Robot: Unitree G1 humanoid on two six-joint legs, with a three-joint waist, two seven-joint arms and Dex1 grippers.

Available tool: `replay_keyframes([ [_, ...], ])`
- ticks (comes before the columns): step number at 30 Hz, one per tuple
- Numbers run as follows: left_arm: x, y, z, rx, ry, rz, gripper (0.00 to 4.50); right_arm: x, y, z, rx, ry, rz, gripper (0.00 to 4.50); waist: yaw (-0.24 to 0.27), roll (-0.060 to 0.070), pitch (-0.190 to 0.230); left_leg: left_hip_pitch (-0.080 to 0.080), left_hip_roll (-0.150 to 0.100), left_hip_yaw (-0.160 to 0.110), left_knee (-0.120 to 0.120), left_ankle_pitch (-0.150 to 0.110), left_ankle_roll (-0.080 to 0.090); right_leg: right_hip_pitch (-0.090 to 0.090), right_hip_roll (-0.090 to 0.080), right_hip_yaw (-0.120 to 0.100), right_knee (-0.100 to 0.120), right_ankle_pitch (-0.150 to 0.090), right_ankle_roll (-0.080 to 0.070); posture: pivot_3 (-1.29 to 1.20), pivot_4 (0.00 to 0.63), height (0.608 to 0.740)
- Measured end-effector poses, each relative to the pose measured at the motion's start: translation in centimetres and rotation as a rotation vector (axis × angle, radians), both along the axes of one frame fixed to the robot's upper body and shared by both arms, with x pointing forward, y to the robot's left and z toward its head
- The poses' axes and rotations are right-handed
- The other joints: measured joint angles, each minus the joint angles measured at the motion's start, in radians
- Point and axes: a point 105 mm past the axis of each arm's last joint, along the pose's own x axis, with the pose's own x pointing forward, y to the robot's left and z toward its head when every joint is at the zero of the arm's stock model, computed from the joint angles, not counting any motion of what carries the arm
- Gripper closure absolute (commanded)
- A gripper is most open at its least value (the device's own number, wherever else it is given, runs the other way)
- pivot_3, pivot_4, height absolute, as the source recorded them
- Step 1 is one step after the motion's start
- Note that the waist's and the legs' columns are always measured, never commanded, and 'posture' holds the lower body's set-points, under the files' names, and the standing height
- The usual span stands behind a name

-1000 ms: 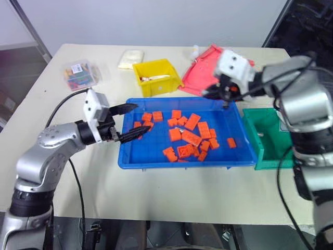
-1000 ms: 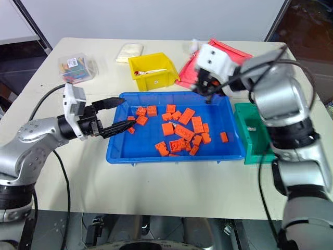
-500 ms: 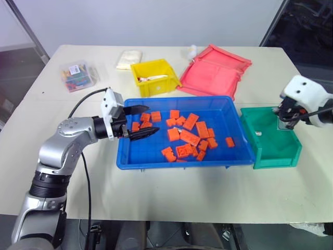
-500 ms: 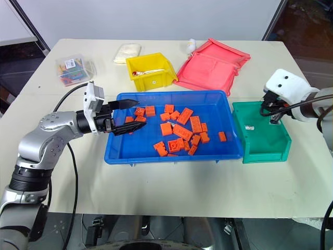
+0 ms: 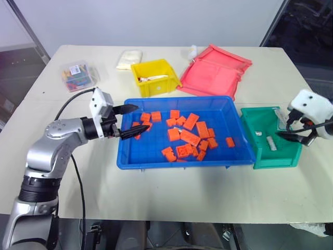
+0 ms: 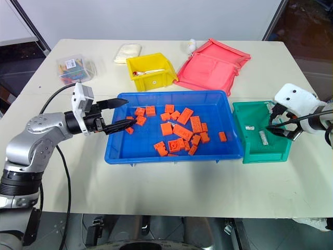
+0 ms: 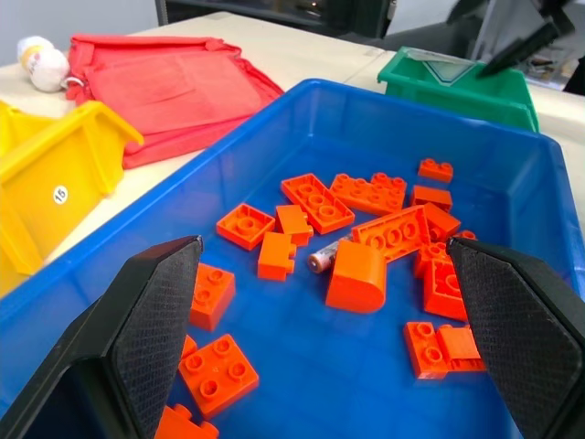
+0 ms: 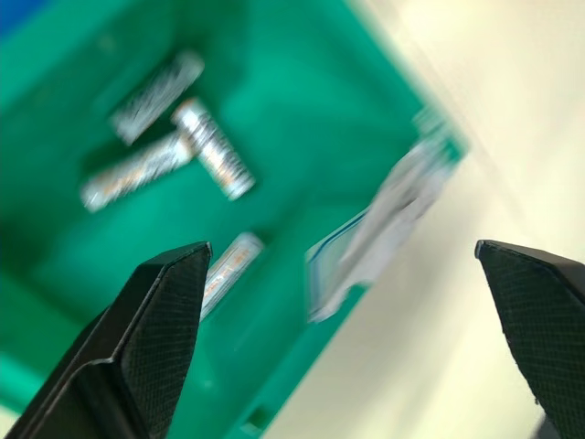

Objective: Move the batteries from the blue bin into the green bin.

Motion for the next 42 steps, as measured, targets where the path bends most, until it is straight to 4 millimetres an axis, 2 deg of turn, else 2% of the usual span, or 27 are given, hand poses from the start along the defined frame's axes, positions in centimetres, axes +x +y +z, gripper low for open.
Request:
replay_keyframes([
  [2, 0.0, 0.2, 0.0, 0.004, 0.000, 0.008, 0.00, 1.2, 2.1, 2.1, 0.080, -0.091, 0.052, 0.04, -0.007, 0.000, 0.000, 0.000, 0.000, 0.000, 0.000, 0.000, 0.000, 0.000, 0.000, 0.000, 0.000, 0.000, 0.000, 0.00, 0.150, 0.740],
  [5, -0.1, 0.3, 0.2, 0.008, -0.006, 0.015, 0.00, 2.5, 7.4, 3.8, 0.283, -0.149, 0.197, 0.04, -0.017, -0.001, 0.000, 0.000, 0.001, -0.002, 0.000, 0.000, 0.000, 0.001, 0.002, 0.000, 0.000, 0.000, 0.000, 0.00, 0.150, 0.740],
  [7, -0.1, 0.3, 0.3, 0.010, -0.007, 0.015, 0.00, 2.8, 10.5, 2.8, 0.377, -0.096, 0.284, 0.04, -0.018, -0.001, 0.000, 0.000, 0.001, -0.003, 0.000, 0.000, 0.000, 0.001, 0.002, -0.001, 0.000, 0.000, 0.000, 0.00, 0.150, 0.740],
  [8, -0.1, 0.3, 0.3, 0.011, -0.005, 0.017, 0.00, 2.9, 11.5, 1.9, 0.398, -0.060, 0.300, 0.04, -0.015, -0.001, 0.000, 0.000, 0.001, -0.003, 0.000, 0.000, 0.000, 0.001, 0.002, -0.001, 0.000, 0.000, 0.000, 0.00, 0.150, 0.740],
  [15, -0.8, 0.6, 0.2, 0.012, -0.008, 0.056, 0.00, 3.3, 16.6, -2.6, 0.438, 0.082, 0.412, 0.04, -0.009, 0.000, 0.000, -0.001, -0.001, -0.002, 0.001, 0.000, 0.000, 0.001, -0.001, -0.001, 0.000, 0.000, 0.000, 0.00, 0.150, 0.740],
  [20, -1.3, 1.0, -0.3, 0.003, 0.011, 0.097, 0.00, 3.2, 17.2, -4.5, 0.453, 0.143, 0.423, 0.04, -0.011, 0.000, 0.000, -0.001, -0.001, -0.002, 0.001, 0.000, 0.000, 0.001, -0.001, -0.001, 0.001, 0.000, 0.000, 0.00, 0.150, 0.740],
  [28, -2.1, 0.9, -0.7, -0.015, 0.021, 0.132, 0.00, 2.5, 18.6, -5.5, 0.512, 0.208, 0.460, 0.04, -0.015, -0.001, 0.000, -0.001, -0.001, -0.003, 0.001, 0.000, 0.000, 0.001, 0.000, -0.001, 0.002, 0.000, 0.000, 0.00, 0.150, 0.740],
  [31, -2.2, 1.1, -0.6, -0.018, 0.019, 0.145, 0.00, 1.9, 19.4, -6.5, 0.534, 0.250, 0.475, 0.04, -0.016, -0.001, 0.000, -0.001, -0.001, -0.003, 0.001, 0.000, 0.000, 0.001, 0.000, -0.001, 0.002, 0.000, 0.000, 0.00, 0.150, 0.740],
  [34, -2.2, 1.3, -0.5, -0.019, 0.015, 0.154, 0.00, 1.6, 19.6, -7.4, 0.547, 0.280, 0.467, 0.04, -0.015, -0.001, 0.000, -0.001, -0.001, -0.003, 0.001, 0.000, 0.000, 0.001, 0.000, -0.001, 0.002, 0.000, 0.000, 0.00, 0.150, 0.740],
  [38, -2.2, 1.3, -0.5, -0.019, 0.017, 0.156, 0.00, 1.7, 19.8, -7.5, 0.547, 0.275, 0.461, 0.04, -0.015, -0.001, 0.000, -0.001, -0.001, -0.003, 0.001, 0.000, 0.000, 0.001, 0.000, -0.001, 0.002, 0.000, 0.000, 0.00, 0.150, 0.740],
  [41, -2.2, 1.3, -0.6, -0.018, 0.024, 0.151, 0.00, 1.5, 20.4, -8.4, 0.543, 0.297, 0.469, 0.89, -0.016, -0.001, 0.000, -0.001, -0.001, -0.003, 0.001, 0.000, 0.000, 0.001, 0.000, -0.001, 0.002, 0.000, 0.000, 0.00, 0.150, 0.740],
  [42, -2.3, 1.3, -0.6, -0.014, 0.033, 0.144, 0.00, 1.4, 20.4, -8.7, 0.543, 0.301, 0.469, 1.31, -0.016, -0.001, 0.000, -0.001, -0.001, -0.003, 0.001, 0.000, 0.000, 0.001, 0.000, -0.001, 0.002, 0.000, 0.000, 0.00, 0.150, 0.740],
])
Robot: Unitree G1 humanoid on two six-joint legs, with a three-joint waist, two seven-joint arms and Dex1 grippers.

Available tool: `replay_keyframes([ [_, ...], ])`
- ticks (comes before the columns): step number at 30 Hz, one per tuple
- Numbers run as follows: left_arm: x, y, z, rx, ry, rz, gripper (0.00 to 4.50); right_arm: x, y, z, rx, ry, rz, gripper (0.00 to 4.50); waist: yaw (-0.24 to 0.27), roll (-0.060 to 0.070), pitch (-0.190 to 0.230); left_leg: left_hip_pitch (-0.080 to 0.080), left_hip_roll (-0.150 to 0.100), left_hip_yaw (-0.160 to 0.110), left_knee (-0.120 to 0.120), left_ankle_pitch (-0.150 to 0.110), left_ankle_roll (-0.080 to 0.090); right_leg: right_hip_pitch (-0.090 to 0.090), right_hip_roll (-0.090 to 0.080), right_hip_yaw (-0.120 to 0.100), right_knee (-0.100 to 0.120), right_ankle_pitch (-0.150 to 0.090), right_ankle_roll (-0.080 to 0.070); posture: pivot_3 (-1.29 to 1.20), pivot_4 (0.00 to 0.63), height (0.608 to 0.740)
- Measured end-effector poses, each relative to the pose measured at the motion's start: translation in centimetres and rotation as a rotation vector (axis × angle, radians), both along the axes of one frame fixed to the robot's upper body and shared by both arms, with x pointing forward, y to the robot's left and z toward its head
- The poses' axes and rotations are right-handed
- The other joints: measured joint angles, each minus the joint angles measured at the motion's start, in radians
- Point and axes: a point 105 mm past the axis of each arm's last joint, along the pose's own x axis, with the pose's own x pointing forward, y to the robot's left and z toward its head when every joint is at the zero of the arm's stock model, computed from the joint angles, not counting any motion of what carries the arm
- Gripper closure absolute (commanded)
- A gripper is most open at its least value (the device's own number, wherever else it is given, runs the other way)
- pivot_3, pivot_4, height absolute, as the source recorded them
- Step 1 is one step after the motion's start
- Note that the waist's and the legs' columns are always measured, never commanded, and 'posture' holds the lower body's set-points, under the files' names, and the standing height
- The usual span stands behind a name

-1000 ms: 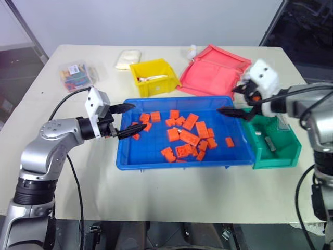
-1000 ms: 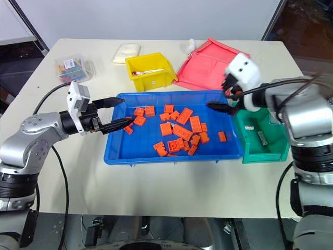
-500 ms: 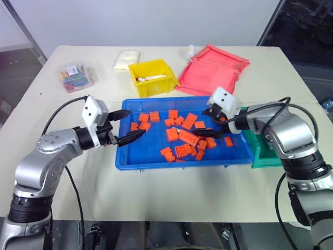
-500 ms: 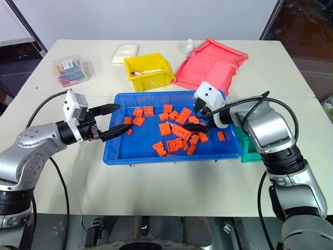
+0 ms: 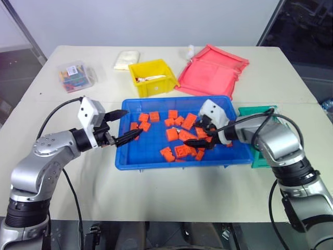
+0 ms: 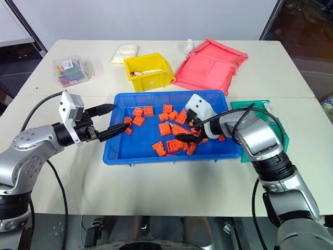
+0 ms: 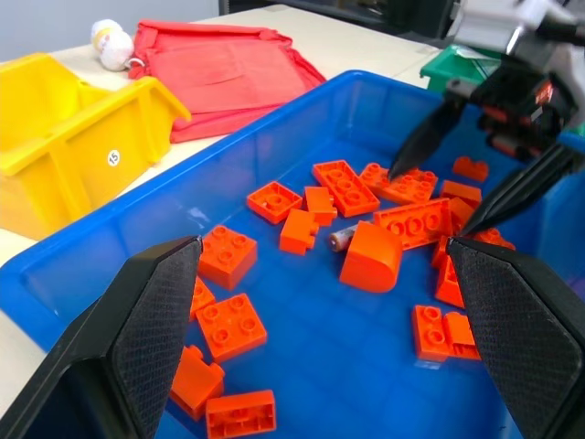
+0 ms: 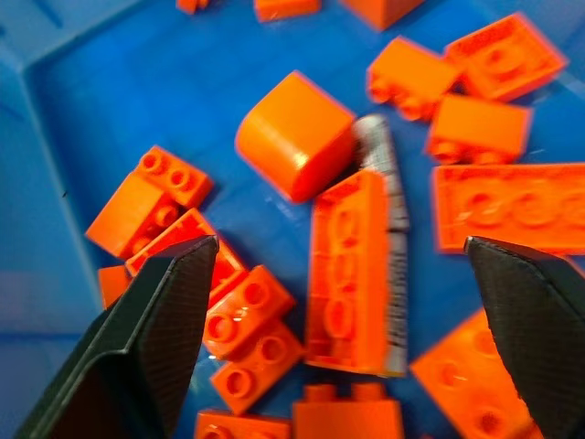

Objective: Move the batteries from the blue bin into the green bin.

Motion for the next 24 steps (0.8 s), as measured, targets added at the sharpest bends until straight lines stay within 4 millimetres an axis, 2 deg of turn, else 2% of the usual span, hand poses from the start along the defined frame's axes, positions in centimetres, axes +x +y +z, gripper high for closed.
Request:
replay_keyframes([
  [6, -0.9, 0.2, 0.6, 0.060, 0.016, -0.058, 0.00, 0.1, 0.0, -0.4, -0.013, -0.005, -0.003, 4.47, -0.001, 0.000, 0.000, 0.000, 0.000, 0.000, 0.000, 0.000, 0.000, 0.000, 0.000, 0.000, 0.000, 0.000, 0.000, 0.00, 0.150, 0.740],
  [18, -1.1, 0.6, 0.9, 0.070, 0.015, -0.065, 0.00, 0.3, -0.1, -0.6, -0.023, -0.010, -0.008, 4.47, -0.002, 0.000, 0.000, 0.000, 0.000, 0.000, 0.000, 0.000, 0.000, 0.000, 0.000, 0.000, 0.000, 0.000, 0.000, 0.00, 0.150, 0.740],
  [24, -1.1, 0.6, 1.0, 0.069, 0.013, -0.062, 0.00, -1.8, 0.6, -1.1, 0.000, 0.060, 0.055, 4.47, -0.001, 0.000, 0.000, 0.000, 0.000, 0.000, 0.000, 0.000, 0.000, 0.000, 0.000, 0.000, 0.000, 0.000, 0.000, 0.00, 0.150, 0.740],
])
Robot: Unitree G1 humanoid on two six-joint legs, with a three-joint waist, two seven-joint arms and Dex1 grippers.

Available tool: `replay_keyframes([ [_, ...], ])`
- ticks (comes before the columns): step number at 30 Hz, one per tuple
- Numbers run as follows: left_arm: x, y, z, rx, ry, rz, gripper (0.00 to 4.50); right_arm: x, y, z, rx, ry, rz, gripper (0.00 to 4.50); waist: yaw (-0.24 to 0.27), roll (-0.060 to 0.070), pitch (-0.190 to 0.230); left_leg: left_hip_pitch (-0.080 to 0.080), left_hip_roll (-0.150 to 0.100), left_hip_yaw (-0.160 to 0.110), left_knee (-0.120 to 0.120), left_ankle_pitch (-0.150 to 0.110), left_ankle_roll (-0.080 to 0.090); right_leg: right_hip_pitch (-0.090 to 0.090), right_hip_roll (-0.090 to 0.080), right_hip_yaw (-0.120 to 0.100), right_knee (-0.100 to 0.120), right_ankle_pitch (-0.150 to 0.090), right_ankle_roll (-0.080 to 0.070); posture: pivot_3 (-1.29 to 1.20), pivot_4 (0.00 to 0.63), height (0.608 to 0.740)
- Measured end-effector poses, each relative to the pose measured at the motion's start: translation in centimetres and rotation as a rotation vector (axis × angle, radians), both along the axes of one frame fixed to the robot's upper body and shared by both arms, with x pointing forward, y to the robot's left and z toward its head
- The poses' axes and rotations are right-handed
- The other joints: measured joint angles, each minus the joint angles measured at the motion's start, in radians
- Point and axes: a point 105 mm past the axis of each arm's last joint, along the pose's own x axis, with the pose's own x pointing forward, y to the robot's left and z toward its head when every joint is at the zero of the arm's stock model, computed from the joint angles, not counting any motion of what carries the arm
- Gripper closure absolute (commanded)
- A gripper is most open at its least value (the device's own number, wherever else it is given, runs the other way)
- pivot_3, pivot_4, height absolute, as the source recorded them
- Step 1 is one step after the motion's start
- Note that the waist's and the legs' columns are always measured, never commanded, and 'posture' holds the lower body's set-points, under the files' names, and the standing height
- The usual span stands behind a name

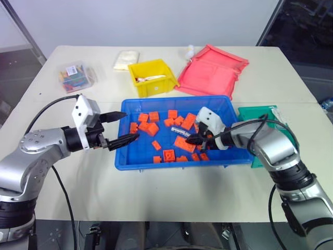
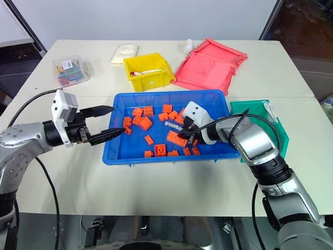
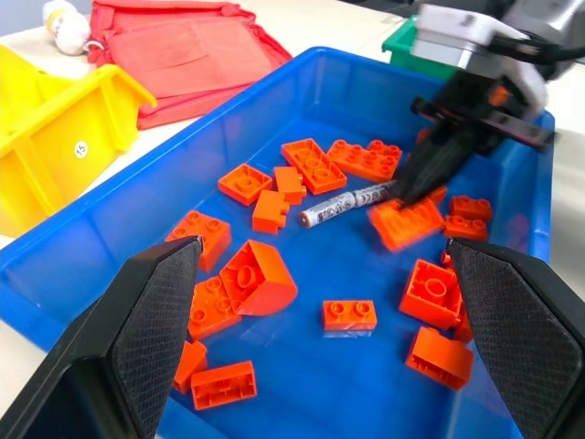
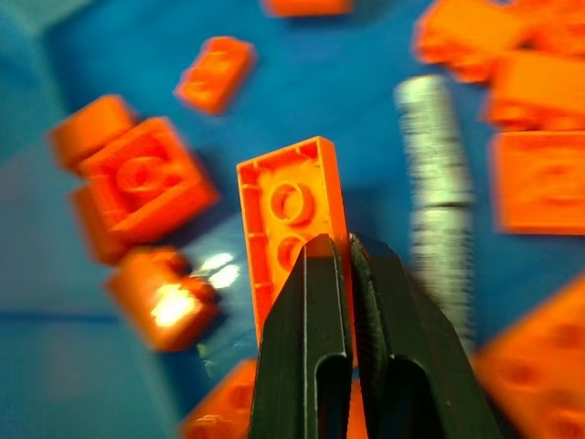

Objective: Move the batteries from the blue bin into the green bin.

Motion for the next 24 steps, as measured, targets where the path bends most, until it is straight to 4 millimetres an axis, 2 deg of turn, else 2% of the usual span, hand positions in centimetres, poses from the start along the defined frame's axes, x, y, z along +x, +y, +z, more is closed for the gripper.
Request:
replay_keyframes([
  [1, 0.0, 0.0, 0.0, 0.000, 0.000, 0.000, 0.00, -0.4, 0.0, 0.0, -0.001, 0.008, 0.012, 4.47, 0.000, 0.000, 0.000, 0.000, 0.000, 0.000, 0.000, 0.000, 0.000, 0.000, 0.000, 0.000, 0.000, 0.000, 0.000, 0.00, 0.150, 0.740],
  [2, 0.0, 0.0, 0.0, 0.000, -0.001, 0.000, 0.00, -0.8, 0.1, 0.0, -0.002, 0.012, 0.024, 3.79, 0.000, 0.000, 0.000, 0.000, 0.000, 0.000, 0.000, 0.000, 0.000, 0.000, 0.000, 0.000, 0.000, 0.000, 0.000, 0.00, 0.150, 0.740],
  [4, 0.0, 0.0, 0.0, -0.001, 0.000, 0.000, 0.00, -1.2, 0.1, 0.2, -0.007, 0.012, 0.037, 3.13, 0.000, 0.000, 0.000, 0.000, 0.000, 0.000, 0.000, 0.000, 0.000, 0.000, 0.000, 0.000, 0.000, 0.000, 0.000, 0.00, 0.150, 0.740],
  [7, 0.0, -0.1, 0.0, -0.006, -0.001, -0.002, 0.00, -1.4, -0.3, 0.0, -0.024, 0.011, 0.033, 1.68, 0.001, 0.000, 0.000, 0.000, 0.000, 0.000, 0.000, 0.000, 0.000, 0.000, 0.000, 0.000, 0.000, 0.000, 0.000, 0.00, 0.150, 0.740],
  [11, 0.0, -0.2, 0.0, -0.006, -0.001, -0.006, 0.00, -0.3, 0.0, 0.4, -0.023, -0.048, 0.000, 1.68, -0.004, 0.000, 0.000, 0.000, 0.000, 0.000, 0.000, 0.000, 0.000, 0.000, 0.001, 0.000, 0.000, 0.000, 0.000, 0.00, 0.150, 0.740],
  [14, 0.0, -0.3, -0.1, -0.005, -0.002, -0.014, 0.00, 2.0, 1.3, 2.1, 0.025, -0.133, -0.031, 1.68, -0.006, 0.000, 0.000, 0.001, 0.001, 0.000, 0.000, 0.000, 0.000, 0.000, 0.002, 0.000, 0.001, 0.000, 0.000, 0.00, 0.150, 0.740],
  [17, 0.0, -0.3, -0.1, -0.004, 0.000, -0.015, 0.00, 3.2, 2.2, 3.5, 0.050, -0.198, -0.032, 1.68, 0.000, 0.000, 0.000, 0.001, 0.001, -0.001, 0.000, 0.000, 0.000, 0.000, 0.001, 0.000, 0.001, 0.000, 0.000, 0.00, 0.150, 0.740],
  [24, 0.0, -0.4, -0.3, -0.011, 0.003, -0.008, 0.00, 4.0, 3.2, 1.2, 0.036, -0.153, -0.019, 1.68, -0.001, -0.001, 0.000, 0.001, 0.000, 0.000, 0.000, 0.000, 0.000, 0.000, 0.000, 0.000, 0.001, 0.000, 0.000, 0.00, 0.150, 0.740],
])
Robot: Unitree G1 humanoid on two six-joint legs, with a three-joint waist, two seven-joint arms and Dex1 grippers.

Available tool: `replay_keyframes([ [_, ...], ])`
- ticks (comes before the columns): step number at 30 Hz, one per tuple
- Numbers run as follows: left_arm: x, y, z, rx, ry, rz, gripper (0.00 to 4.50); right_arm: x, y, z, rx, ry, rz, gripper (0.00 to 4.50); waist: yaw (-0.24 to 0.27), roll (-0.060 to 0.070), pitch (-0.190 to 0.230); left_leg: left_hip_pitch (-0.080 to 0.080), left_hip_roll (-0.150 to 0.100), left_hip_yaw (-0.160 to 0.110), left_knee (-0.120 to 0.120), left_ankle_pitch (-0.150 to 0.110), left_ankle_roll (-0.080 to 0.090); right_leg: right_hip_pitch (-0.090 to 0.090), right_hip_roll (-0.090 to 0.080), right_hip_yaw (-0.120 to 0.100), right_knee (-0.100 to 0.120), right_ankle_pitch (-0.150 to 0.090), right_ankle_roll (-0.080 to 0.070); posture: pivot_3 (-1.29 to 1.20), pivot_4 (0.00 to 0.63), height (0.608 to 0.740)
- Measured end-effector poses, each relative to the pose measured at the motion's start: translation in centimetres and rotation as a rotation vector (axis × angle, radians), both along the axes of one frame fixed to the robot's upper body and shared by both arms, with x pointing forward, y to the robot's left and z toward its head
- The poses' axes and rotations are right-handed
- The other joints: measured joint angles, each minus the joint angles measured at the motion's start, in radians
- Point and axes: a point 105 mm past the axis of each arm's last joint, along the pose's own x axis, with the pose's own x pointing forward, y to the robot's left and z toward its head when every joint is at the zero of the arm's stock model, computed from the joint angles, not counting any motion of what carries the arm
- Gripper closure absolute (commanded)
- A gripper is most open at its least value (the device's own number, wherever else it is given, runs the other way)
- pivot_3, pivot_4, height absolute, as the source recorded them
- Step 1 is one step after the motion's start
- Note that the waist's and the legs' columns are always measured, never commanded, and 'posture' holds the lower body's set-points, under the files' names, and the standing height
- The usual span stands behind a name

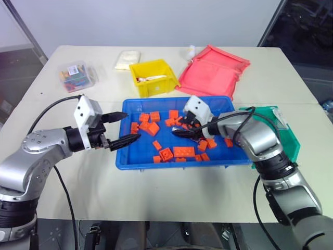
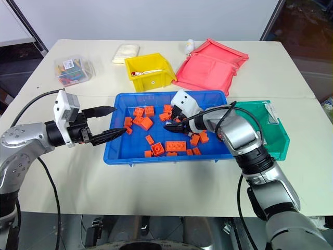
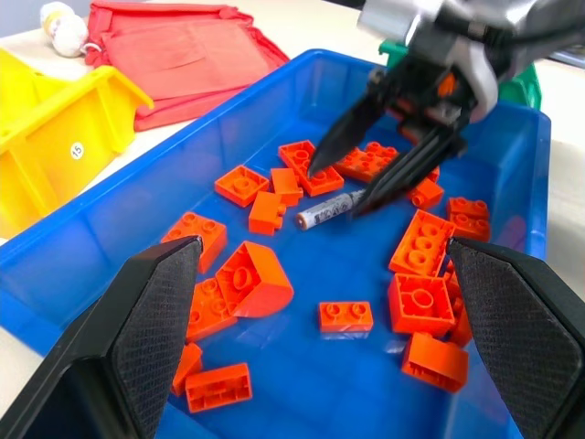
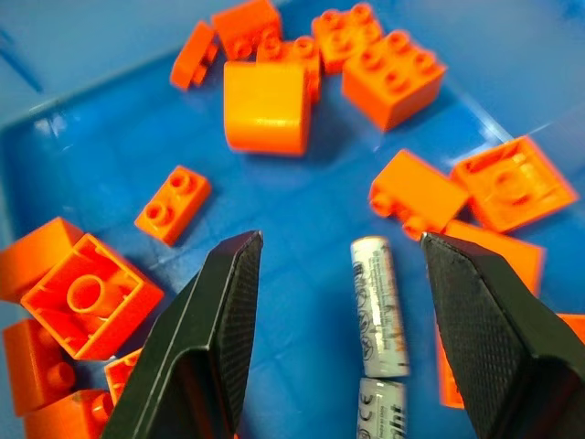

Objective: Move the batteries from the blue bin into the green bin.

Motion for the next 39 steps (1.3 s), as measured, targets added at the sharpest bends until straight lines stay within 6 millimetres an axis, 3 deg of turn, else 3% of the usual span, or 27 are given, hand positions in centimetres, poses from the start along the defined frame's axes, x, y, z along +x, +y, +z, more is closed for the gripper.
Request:
replay_keyframes([
  [10, -0.3, 0.1, -0.2, 0.000, -0.004, 0.031, 0.00, 1.2, 0.0, -2.4, -0.108, -0.002, 0.044, 1.68, -0.003, 0.000, 0.000, 0.000, 0.000, 0.000, 0.000, 0.000, 0.000, 0.000, 0.001, 0.000, 0.000, 0.000, 0.000, 0.00, 0.150, 0.740],
  [14, -0.5, 0.0, -0.2, -0.001, -0.006, 0.029, 0.00, 1.7, 0.2, -2.3, -0.125, -0.021, 0.059, 1.68, -0.002, 0.000, 0.000, 0.000, 0.000, 0.000, 0.000, 0.000, 0.000, 0.000, 0.000, 0.000, 0.000, 0.000, 0.000, 0.00, 0.150, 0.740],
  [17, -1.0, -0.2, -0.2, 0.000, 0.006, 0.010, 0.00, 1.6, 0.4, -2.3, -0.133, -0.023, 0.078, 2.54, -0.002, 0.000, 0.000, 0.000, 0.000, 0.000, 0.000, 0.000, 0.000, 0.000, 0.000, 0.000, 0.000, 0.000, 0.000, 0.00, 0.150, 0.740],
  [21, -1.6, -0.4, -0.6, 0.010, 0.043, -0.021, 0.00, 1.5, 0.5, -2.3, -0.137, -0.023, 0.090, 4.46, -0.002, 0.000, 0.000, 0.001, 0.000, 0.000, 0.000, 0.000, 0.000, 0.000, 0.001, 0.000, 0.000, 0.000, 0.000, 0.00, 0.150, 0.740],
  [29, -1.5, -0.3, -0.5, 0.022, 0.043, -0.025, 0.00, 1.7, 1.1, -2.0, -0.133, -0.036, 0.084, 4.44, -0.002, 0.000, 0.000, 0.001, 0.000, 0.000, 0.000, 0.000, 0.000, 0.000, 0.001, 0.000, 0.000, 0.000, 0.000, 0.00, 0.150, 0.740],
  [31, -1.3, -0.6, 0.1, -0.001, 0.027, -0.037, 0.00, 2.2, 1.1, -0.6, -0.125, -0.062, 0.064, 4.44, -0.002, 0.000, 0.000, 0.000, 0.000, 0.000, 0.000, 0.000, 0.000, 0.000, 0.001, 0.000, 0.000, 0.000, 0.000, 0.00, 0.150, 0.740],
  [33, -1.5, -1.0, 0.4, -0.025, 0.031, -0.066, 0.00, 2.8, 0.9, 2.2, -0.111, -0.132, 0.051, 4.44, -0.002, 0.000, 0.000, 0.000, 0.000, 0.000, 0.000, 0.000, 0.000, -0.001, 0.000, 0.000, 0.000, 0.000, 0.000, 0.00, 0.150, 0.740],
  [37, -1.5, -2.1, 0.7, -0.034, 0.030, -0.132, 0.00, 3.5, -2.0, 8.8, -0.147, -0.325, -0.006, 4.44, 0.007, 0.000, 0.000, 0.000, 0.000, 0.000, 0.000, 0.000, 0.000, -0.001, 0.000, 0.000, 0.000, 0.000, 0.000, 0.00, 0.150, 0.740],
  [39, -1.1, -2.6, 0.9, -0.042, 0.026, -0.162, 0.00, 3.1, -4.3, 10.2, -0.196, -0.369, -0.039, 4.44, 0.012, 0.000, 0.000, 0.000, 0.000, 0.000, 0.000, 0.000, 0.000, 0.000, 0.000, -0.001, -0.001, 0.000, 0.000, 0.00, 0.150, 0.740],
])
